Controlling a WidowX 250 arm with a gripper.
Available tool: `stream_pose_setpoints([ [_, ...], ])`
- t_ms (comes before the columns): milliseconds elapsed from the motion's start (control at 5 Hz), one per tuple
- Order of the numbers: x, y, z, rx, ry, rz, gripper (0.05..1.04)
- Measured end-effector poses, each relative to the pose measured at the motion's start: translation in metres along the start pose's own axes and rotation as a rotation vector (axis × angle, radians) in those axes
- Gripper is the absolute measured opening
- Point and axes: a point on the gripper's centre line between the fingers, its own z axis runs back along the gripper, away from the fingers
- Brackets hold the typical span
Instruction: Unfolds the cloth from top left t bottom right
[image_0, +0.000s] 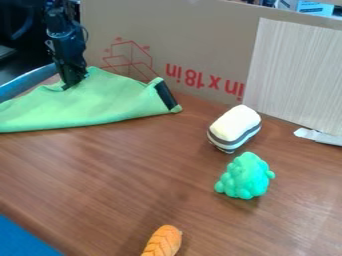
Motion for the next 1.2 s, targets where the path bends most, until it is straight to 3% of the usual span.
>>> stream_pose_setpoints([
  [200,-0.004,-0.001,0.000,-0.033,-0.002,0.009,0.063],
  [400,-0.008,0.005,0.011,-0.063,-0.025,0.028,0.051],
  [600,-0.010,0.014,0.035,-0.065,-0.080,0.030,0.051],
  [800,-0.021,0.014,0.038,-0.131,-0.083,0.045,0.051],
  [1000,-0.028,0.010,0.066,-0.165,-0.116,0.003,0.051],
  [1200,-0.046,-0.009,0.080,-0.159,-0.116,-0.052,0.051],
])
